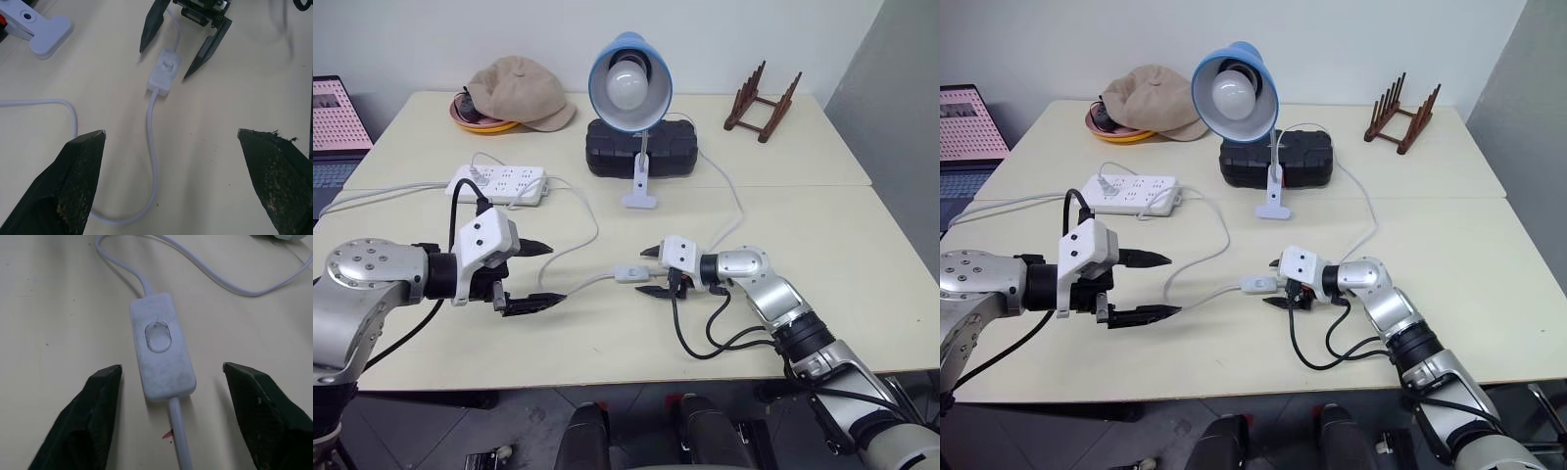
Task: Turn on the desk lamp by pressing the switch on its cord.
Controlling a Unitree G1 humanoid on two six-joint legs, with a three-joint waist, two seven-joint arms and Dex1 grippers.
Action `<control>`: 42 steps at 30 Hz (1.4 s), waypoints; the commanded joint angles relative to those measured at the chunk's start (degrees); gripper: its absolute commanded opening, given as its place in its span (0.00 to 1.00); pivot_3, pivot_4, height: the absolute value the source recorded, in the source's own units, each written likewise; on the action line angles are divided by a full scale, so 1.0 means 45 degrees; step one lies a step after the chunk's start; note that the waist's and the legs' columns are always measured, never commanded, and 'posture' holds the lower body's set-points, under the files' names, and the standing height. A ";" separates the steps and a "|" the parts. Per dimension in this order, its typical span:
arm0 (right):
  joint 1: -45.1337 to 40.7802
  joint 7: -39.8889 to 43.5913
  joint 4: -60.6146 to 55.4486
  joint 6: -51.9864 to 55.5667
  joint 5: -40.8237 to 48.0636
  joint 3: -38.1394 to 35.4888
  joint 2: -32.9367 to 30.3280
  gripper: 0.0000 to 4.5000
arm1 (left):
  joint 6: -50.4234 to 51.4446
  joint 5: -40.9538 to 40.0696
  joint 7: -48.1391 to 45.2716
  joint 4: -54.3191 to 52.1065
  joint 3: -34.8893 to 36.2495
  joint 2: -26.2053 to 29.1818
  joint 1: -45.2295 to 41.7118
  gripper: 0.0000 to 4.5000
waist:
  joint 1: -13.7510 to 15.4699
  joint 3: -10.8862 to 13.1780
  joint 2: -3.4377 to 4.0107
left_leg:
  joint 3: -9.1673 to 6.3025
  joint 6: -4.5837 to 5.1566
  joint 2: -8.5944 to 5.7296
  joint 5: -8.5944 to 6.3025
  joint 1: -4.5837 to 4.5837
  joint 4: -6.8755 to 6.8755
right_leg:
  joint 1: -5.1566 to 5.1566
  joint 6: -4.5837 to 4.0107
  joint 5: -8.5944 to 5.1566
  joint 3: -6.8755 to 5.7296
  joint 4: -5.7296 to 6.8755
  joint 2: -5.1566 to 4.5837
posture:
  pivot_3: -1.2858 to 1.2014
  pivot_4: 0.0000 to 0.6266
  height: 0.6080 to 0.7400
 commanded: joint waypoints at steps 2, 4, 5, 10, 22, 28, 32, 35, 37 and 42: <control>-0.0246 0.0287 -0.0150 -0.0449 0.0077 -0.0228 -0.0007 0.49 | 0.0038 -0.0169 0.0017 -0.0380 0.0515 0.0184 -0.0067 1.00 | -0.0001 0.0000 0.0000 | -0.0001 0.0000 0.0000 0.0000 0.0001 0.0001 | 0.0000 0.0000 0.0000 0.0000 0.0003 0.0000 | 0.52 0.24 1.00; -0.0233 0.0338 -0.0156 -0.0523 0.0081 -0.0230 0.0003 0.37 | 0.0028 -0.0126 0.0032 -0.0379 0.0476 0.0185 -0.0071 1.00 | -0.0002 0.0000 0.0000 | -0.0002 0.0000 0.0000 0.0000 0.0002 0.0002 | 0.0000 0.0000 0.0000 0.0000 0.0006 0.0001 | 0.52 0.24 1.00; -0.0229 0.0369 -0.0166 -0.0534 0.0097 -0.0245 0.0011 0.32 | 0.0040 -0.0122 0.0045 -0.0391 0.0452 0.0175 -0.0079 1.00 | -0.0001 0.0000 0.0000 | -0.0002 0.0000 0.0000 0.0000 0.0002 0.0002 | 0.0000 -0.0001 0.0000 0.0000 0.0007 0.0001 | 0.52 0.24 1.00; -0.0214 0.0497 -0.0194 -0.0636 0.0128 -0.0290 -0.0058 0.23 | 0.0208 -0.0235 0.0039 -0.0532 0.0383 0.0161 -0.0056 1.00 | -0.0001 0.0000 0.0000 | -0.0003 0.0000 0.0000 0.0000 0.0002 0.0003 | 0.0000 -0.0001 0.0000 0.0000 0.0008 0.0002 | 0.52 0.24 1.00; -0.0207 -0.1191 -0.2052 0.0441 0.0334 -0.1999 -0.0355 0.23 | 0.6605 -1.2516 0.9134 -0.1540 0.2943 -0.4466 0.1616 1.00 | -0.0048 -0.0004 -0.0006 | -0.0021 0.0000 0.0004 0.0000 0.0027 0.0026 | 0.0031 0.0017 0.0012 0.0002 0.0022 -0.0004 | 0.52 0.24 1.00; 0.0202 -0.1707 -0.3691 0.1296 0.0503 -0.2310 -0.0251 0.23 | 0.5139 -1.2521 1.1822 -0.1556 0.1813 -0.6779 0.1957 1.00 | 0.0082 -0.0011 -0.0007 | -0.0055 -0.0001 0.0001 0.0002 0.0059 0.0048 | 0.0076 0.0003 0.0017 -0.0011 0.0034 0.0016 | 0.52 0.24 1.00; 0.1003 -0.1653 -0.4895 0.1523 0.0952 -0.2157 -0.0067 0.23 | 0.3965 -1.2061 1.2321 -0.1228 0.1144 -0.8493 0.1438 1.00 | 0.0162 -0.0017 -0.0017 | -0.0049 -0.0003 -0.0017 0.0002 0.0063 0.0072 | 0.0115 -0.0015 0.0006 -0.0006 0.0004 -0.0003 | 0.52 0.24 1.00; 0.1239 -0.1660 -0.5388 0.1669 0.1179 -0.2154 -0.0011 0.23 | 0.3649 -1.1461 1.2427 -0.1110 0.0757 -0.8926 0.1204 1.00 | 0.0223 -0.0017 -0.0016 | -0.0048 -0.0003 -0.0020 0.0003 0.0062 0.0074 | 0.0117 -0.0016 0.0006 -0.0005 -0.0002 -0.0002 | 0.52 0.24 1.00; 0.1410 -0.1540 -0.5571 0.1414 0.1209 -0.2072 -0.0127 0.23 | 0.3522 -1.1335 1.2301 -0.0905 0.0683 -0.9012 0.0976 1.00 | 0.0237 -0.0017 -0.0017 | -0.0048 -0.0003 -0.0019 0.0003 0.0066 0.0072 | 0.0117 -0.0015 0.0006 -0.0006 -0.0001 0.0001 | 0.52 0.24 1.00; 0.1595 -0.1476 -0.5802 0.1290 0.1408 -0.2086 -0.0194 0.23 | 0.3510 -1.1230 1.2002 -0.0518 0.0530 -0.8968 0.0478 1.00 | 0.0228 -0.0017 -0.0017 | -0.0048 -0.0003 -0.0017 0.0002 0.0068 0.0068 | 0.0116 -0.0017 0.0004 -0.0006 -0.0002 0.0004 | 0.52 0.24 1.00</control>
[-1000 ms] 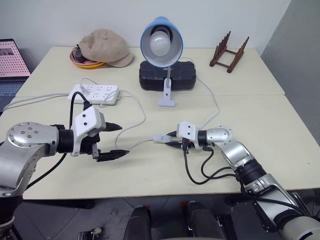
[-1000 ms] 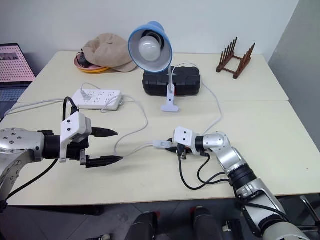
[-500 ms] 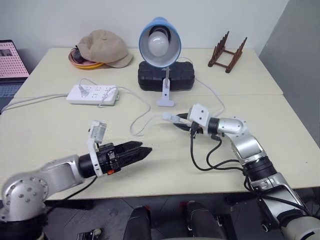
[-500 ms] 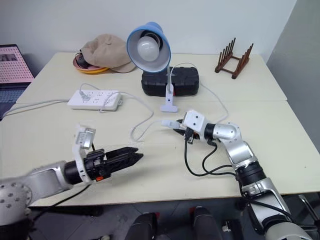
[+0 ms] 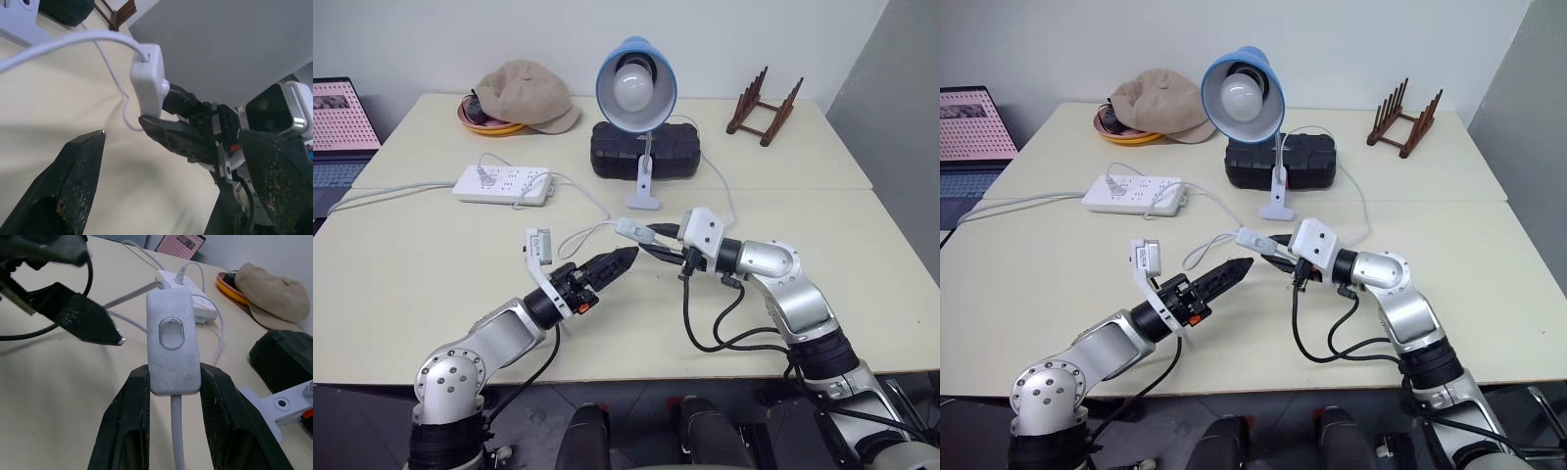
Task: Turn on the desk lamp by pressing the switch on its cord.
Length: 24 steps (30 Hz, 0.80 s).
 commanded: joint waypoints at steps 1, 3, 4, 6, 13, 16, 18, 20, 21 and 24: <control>0.0037 0.0015 -0.0784 -0.0287 0.0424 -0.0225 -0.0002 0.23 | -0.0059 0.0175 -0.0410 -0.0007 -0.0184 0.0144 -0.0459 1.00 | 0.0002 0.0000 0.0000 | -0.0001 0.0000 0.0000 0.0000 -0.0002 0.0000 | 0.0000 0.0002 0.0001 -0.0001 -0.0002 0.0000 | 0.52 0.24 1.00; 0.0077 0.0001 -0.0841 -0.0282 0.0467 -0.0248 -0.0020 0.23 | -0.0046 0.0182 -0.0467 0.0151 -0.0134 0.0200 -0.0630 1.00 | 0.0005 0.0000 0.0000 | 0.0000 0.0000 -0.0001 0.0000 -0.0003 0.0000 | 0.0000 0.0003 0.0001 -0.0001 -0.0004 -0.0001 | 0.52 0.24 1.00; 0.0115 -0.0008 -0.0891 -0.0254 0.0496 -0.0254 -0.0030 0.23 | -0.0050 0.0172 -0.0490 0.0220 -0.0096 0.0217 -0.0697 1.00 | 0.0005 0.0000 0.0000 | 0.0000 0.0000 -0.0001 0.0000 -0.0004 0.0000 | 0.0001 0.0004 0.0001 -0.0001 -0.0005 -0.0001 | 0.52 0.24 1.00; 0.0200 -0.0037 -0.1006 -0.0209 0.0534 -0.0250 -0.0053 0.23 | -0.0041 0.0197 -0.0557 0.0325 -0.0084 0.0235 -0.0788 1.00 | 0.0004 0.0000 0.0000 | -0.0001 0.0000 0.0000 0.0000 -0.0003 -0.0001 | 0.0000 0.0004 0.0001 -0.0001 -0.0006 -0.0001 | 0.52 0.24 1.00; 0.0326 -0.0119 -0.1290 -0.0060 0.0694 -0.0275 -0.0134 0.23 | -0.0026 0.0403 -0.0727 0.0502 -0.0262 0.0161 -0.1040 1.00 | 0.0009 0.0000 0.0000 | 0.0000 0.0000 0.0000 0.0000 -0.0008 -0.0003 | 0.0000 0.0001 -0.0002 -0.0001 -0.0019 -0.0001 | 0.52 0.24 1.00; 0.0379 -0.0140 -0.1338 -0.0055 0.0704 -0.0289 -0.0186 0.23 | -0.0036 0.0430 -0.0771 0.0570 -0.0223 0.0179 -0.1118 1.00 | 0.0009 0.0000 0.0000 | -0.0002 0.0000 0.0000 0.0000 -0.0007 -0.0003 | 0.0000 -0.0004 -0.0004 -0.0003 -0.0019 -0.0001 | 0.52 0.24 1.00; 0.0391 -0.0148 -0.1369 -0.0034 0.0719 -0.0296 -0.0211 0.23 | -0.0037 0.0429 -0.0771 0.0556 -0.0206 0.0181 -0.1118 0.96 | 0.0009 0.0000 0.0000 | -0.0001 0.0000 0.0000 0.0000 -0.0008 -0.0003 | 0.0000 -0.0006 -0.0005 -0.0002 -0.0021 -0.0001 | 0.52 0.24 1.00; 0.0387 -0.0159 -0.1362 -0.0034 0.0714 -0.0298 -0.0241 0.23 | -0.0046 0.0497 -0.0870 0.0554 -0.0202 0.0200 -0.1051 0.91 | 0.0009 0.0000 0.0000 | -0.0001 0.0000 0.0000 -0.0001 -0.0009 -0.0005 | 0.0000 -0.0007 -0.0006 -0.0001 -0.0027 -0.0001 | 0.52 0.24 1.00; 0.0374 -0.0163 -0.1344 -0.0045 0.0709 -0.0293 -0.0253 0.23 | -0.0046 0.0536 -0.0928 0.0565 -0.0200 0.0210 -0.1017 0.86 | 0.0009 0.0000 0.0000 | -0.0001 0.0000 0.0000 0.0000 -0.0009 -0.0007 | 0.0000 -0.0007 -0.0006 -0.0001 -0.0030 -0.0002 | 0.52 0.24 1.00; 0.0378 -0.0159 -0.1386 -0.0062 0.0708 -0.0258 -0.0291 0.23 | -0.0041 0.0545 -0.0967 0.0521 -0.0175 0.0199 -0.0950 0.70 | 0.0009 0.0001 0.0000 | -0.0001 0.0000 0.0000 -0.0001 -0.0011 -0.0012 | 0.0000 -0.0005 -0.0005 -0.0002 -0.0035 -0.0001 | 0.52 0.24 1.00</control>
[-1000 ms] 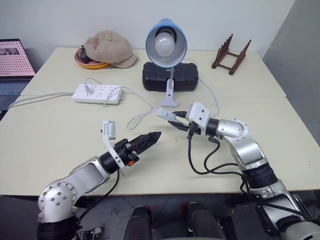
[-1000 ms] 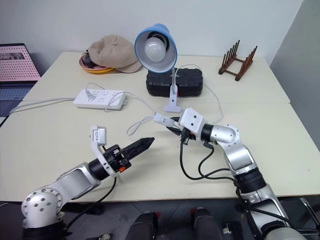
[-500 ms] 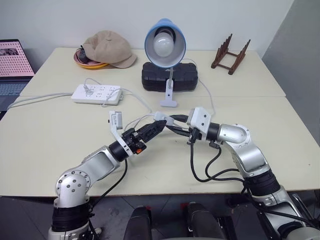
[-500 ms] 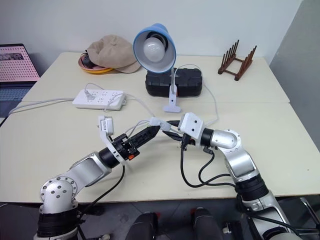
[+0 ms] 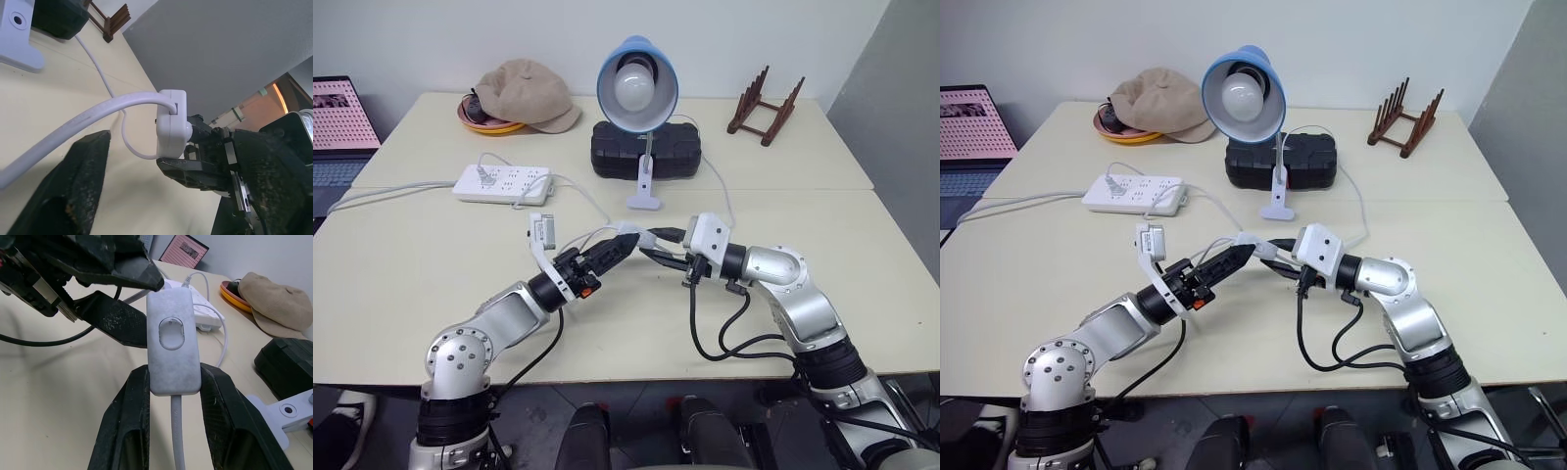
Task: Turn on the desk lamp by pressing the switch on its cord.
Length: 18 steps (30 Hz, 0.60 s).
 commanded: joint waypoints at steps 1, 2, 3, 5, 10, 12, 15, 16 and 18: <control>-0.0083 -0.0061 -0.0659 -0.0121 0.0194 -0.0210 -0.0065 0.23 | -0.0082 -0.0056 -0.0237 -0.0273 0.0089 0.0017 -0.0008 0.65 | -0.0001 0.0000 0.0000 | 0.0000 0.0000 0.0000 0.0000 0.0000 0.0000 | 0.0000 0.0000 0.0000 0.0000 -0.0002 0.0000 | 0.52 0.24 1.00; -0.0092 -0.0044 -0.0676 -0.0138 0.0190 -0.0176 -0.0075 0.23 | -0.0091 -0.0073 -0.0215 -0.0282 0.0097 -0.0006 -0.0022 0.60 | 0.0000 0.0000 0.0000 | 0.0000 0.0000 0.0000 0.0000 -0.0001 -0.0001 | 0.0000 0.0000 0.0000 0.0000 -0.0003 0.0000 | 0.52 0.24 1.00; -0.0095 -0.0030 -0.0688 -0.0150 0.0188 -0.0145 -0.0079 0.23 | -0.0098 -0.0065 -0.0212 -0.0286 0.0093 -0.0019 -0.0035 0.54 | 0.0000 0.0000 0.0000 | 0.0000 0.0000 0.0000 0.0000 -0.0001 -0.0001 | 0.0000 0.0000 0.0000 0.0000 -0.0004 0.0000 | 0.52 0.24 1.00; -0.0084 -0.0002 -0.0717 -0.0172 0.0177 -0.0083 -0.0082 0.23 | -0.0101 -0.0063 -0.0214 -0.0292 0.0091 -0.0028 -0.0038 0.46 | -0.0001 0.0000 0.0000 | 0.0000 0.0000 0.0000 0.0000 -0.0001 -0.0001 | 0.0000 -0.0002 -0.0001 0.0001 -0.0004 0.0000 | 0.52 0.24 1.00; -0.0016 0.0090 -0.0763 -0.0252 0.0140 0.0020 -0.0107 0.23 | -0.0106 -0.0100 -0.0168 -0.0291 0.0125 -0.0042 -0.0047 0.25 | -0.0001 0.0000 0.0000 | 0.0000 0.0000 0.0000 0.0000 -0.0002 -0.0002 | 0.0000 -0.0004 -0.0003 0.0000 -0.0008 0.0000 | 0.52 0.24 1.00; -0.0004 0.0144 -0.0789 -0.0314 0.0100 0.0078 -0.0125 0.23 | -0.0101 -0.0115 -0.0149 -0.0305 0.0135 -0.0041 -0.0026 0.16 | 0.0000 0.0000 0.0000 | 0.0000 0.0000 0.0000 0.0000 -0.0003 -0.0004 | -0.0001 -0.0004 -0.0003 0.0000 -0.0014 -0.0001 | 0.52 0.24 1.00; -0.0019 0.0179 -0.0800 -0.0386 0.0070 0.0128 -0.0135 0.23 | -0.0105 -0.0090 -0.0136 -0.0329 0.0106 -0.0055 -0.0017 0.08 | 0.0000 0.0000 0.0000 | 0.0001 0.0000 0.0000 0.0000 -0.0005 -0.0005 | 0.0000 -0.0008 -0.0005 0.0001 -0.0020 -0.0001 | 0.52 0.24 1.00; -0.0027 0.0194 -0.0794 -0.0431 0.0056 0.0146 -0.0138 0.23 | -0.0106 -0.0087 -0.0117 -0.0344 0.0095 -0.0067 -0.0014 0.09 | 0.0000 0.0000 0.0000 | 0.0000 0.0000 0.0000 0.0000 -0.0005 -0.0006 | -0.0001 -0.0009 -0.0005 0.0000 -0.0021 -0.0002 | 0.52 0.24 1.00; -0.0046 0.0201 -0.0778 -0.0481 0.0043 0.0168 -0.0128 0.23 | -0.0101 -0.0091 -0.0088 -0.0378 0.0082 -0.0072 -0.0004 0.08 | 0.0000 0.0000 0.0000 | 0.0000 -0.0001 0.0000 0.0000 -0.0005 -0.0007 | -0.0001 -0.0008 -0.0005 0.0000 -0.0021 -0.0002 | 0.52 0.24 1.00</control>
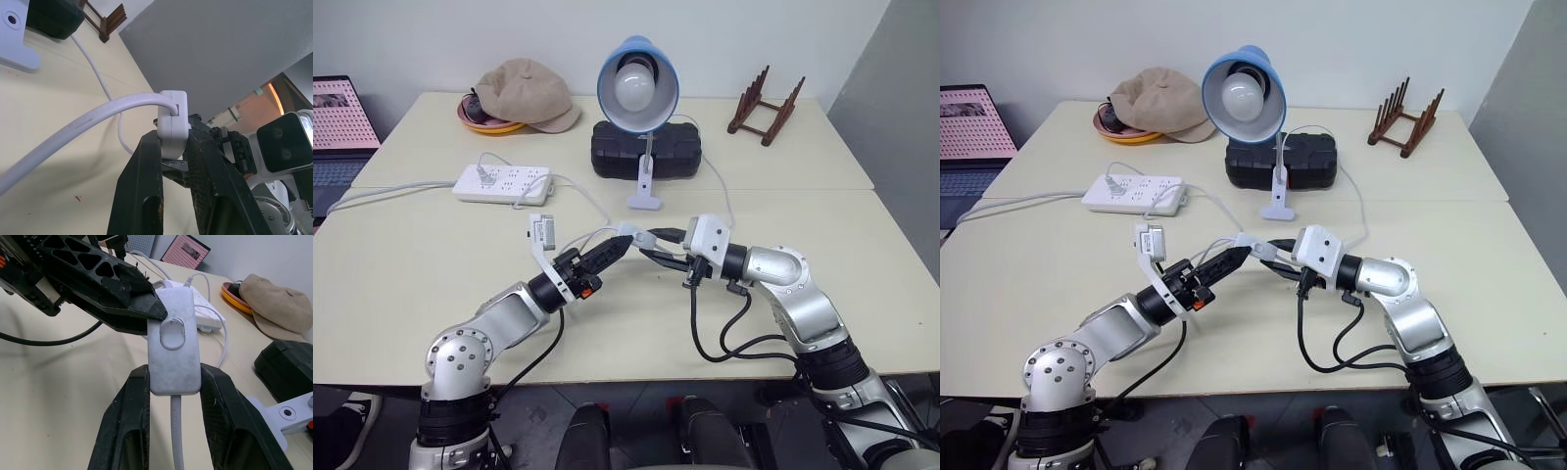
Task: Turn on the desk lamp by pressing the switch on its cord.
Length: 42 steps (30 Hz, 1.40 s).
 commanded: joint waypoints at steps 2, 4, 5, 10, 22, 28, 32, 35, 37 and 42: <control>-0.0074 0.0129 -0.0538 -0.0493 0.0035 0.0103 -0.0033 0.23 | -0.0093 -0.0029 0.0141 -0.0445 0.0044 -0.0027 -0.0057 0.08 | 0.0000 0.0000 0.0000 | 0.0000 0.0000 0.0000 0.0000 -0.0001 -0.0001 | 0.0000 0.0000 0.0000 0.0001 -0.0002 0.0000 | 0.52 0.24 1.00; -0.0076 0.0139 -0.0460 -0.0549 0.0030 0.0085 -0.0048 0.23 | -0.0065 0.0225 0.0261 -0.0536 -0.0058 0.0065 -0.0105 0.08 | 0.0000 0.0000 0.0000 | 0.0000 0.0000 0.0000 0.0000 -0.0002 -0.0001 | 0.0000 -0.0001 -0.0001 0.0000 -0.0003 0.0000 | 0.52 0.24 1.00; -0.0083 0.0141 -0.0424 -0.0573 0.0027 0.0080 -0.0051 0.23 | -0.0126 0.0273 0.0239 -0.0564 -0.0062 0.0025 -0.0111 0.08 | 0.0000 0.0000 0.0000 | 0.0000 0.0000 0.0000 0.0000 -0.0002 -0.0001 | 0.0000 -0.0001 0.0000 0.0000 -0.0004 0.0000 | 0.52 0.24 1.00; -0.0115 0.0124 -0.0306 -0.0649 0.0021 0.0066 -0.0057 0.23 | -0.0262 0.0337 0.0333 -0.0692 -0.0063 -0.0129 -0.0163 0.39 | 0.0000 0.0000 0.0000 | 0.0000 0.0000 0.0000 0.0000 -0.0003 -0.0004 | 0.0000 -0.0006 -0.0003 0.0000 -0.0010 -0.0001 | 0.52 0.24 1.00; -0.0133 0.0147 -0.0309 -0.0695 0.0050 0.0086 -0.0119 0.23 | -0.0166 0.0246 0.0060 -0.0527 -0.0099 -0.0270 -0.0140 0.57 | 0.0001 0.0000 0.0000 | 0.0000 0.0000 0.0000 0.0000 -0.0005 -0.0008 | -0.0001 -0.0007 -0.0004 0.0000 -0.0017 -0.0001 | 0.52 0.24 1.00; -0.0101 0.0176 -0.0310 -0.0698 0.0050 0.0113 -0.0144 0.23 | -0.0178 0.0131 -0.0146 -0.0712 0.0015 -0.0315 0.0189 0.37 | -0.0003 0.0001 0.0000 | 0.0001 0.0000 0.0000 -0.0001 -0.0007 -0.0012 | -0.0001 -0.0007 -0.0005 0.0001 -0.0023 -0.0002 | 0.52 0.24 1.00; -0.0091 0.0186 -0.0339 -0.0688 0.0066 0.0129 -0.0150 0.23 | -0.0174 0.0029 -0.0161 -0.0761 0.0078 -0.0297 0.0242 0.18 | 0.0001 0.0001 -0.0001 | 0.0000 0.0000 0.0000 -0.0001 -0.0010 -0.0017 | -0.0005 -0.0008 -0.0005 -0.0001 -0.0024 -0.0002 | 0.52 0.24 1.00; -0.0109 0.0175 -0.0308 -0.0698 0.0069 0.0139 -0.0135 0.23 | -0.0167 -0.0036 -0.0109 -0.0804 0.0108 -0.0311 0.0263 0.11 | 0.0004 0.0001 0.0000 | 0.0002 -0.0001 0.0000 -0.0001 -0.0010 -0.0016 | -0.0004 -0.0008 -0.0005 0.0000 -0.0028 -0.0003 | 0.52 0.24 1.00; -0.0110 0.0160 -0.0319 -0.0689 0.0066 0.0144 -0.0120 0.23 | -0.0154 -0.0095 -0.0046 -0.0837 0.0122 -0.0316 0.0271 0.11 | 0.0004 0.0001 0.0000 | 0.0002 -0.0001 0.0000 -0.0001 -0.0010 -0.0017 | -0.0004 -0.0008 -0.0005 0.0000 -0.0030 -0.0003 | 0.52 0.24 1.00; -0.0050 0.0162 -0.0331 -0.0704 0.0057 0.0158 -0.0131 0.23 | -0.0070 -0.0088 0.0268 -0.0849 0.0036 -0.0292 0.0147 0.11 | 0.0008 0.0001 0.0000 | 0.0001 -0.0001 0.0000 -0.0001 -0.0010 -0.0022 | -0.0004 -0.0008 -0.0005 -0.0001 -0.0035 -0.0003 | 0.52 0.24 1.00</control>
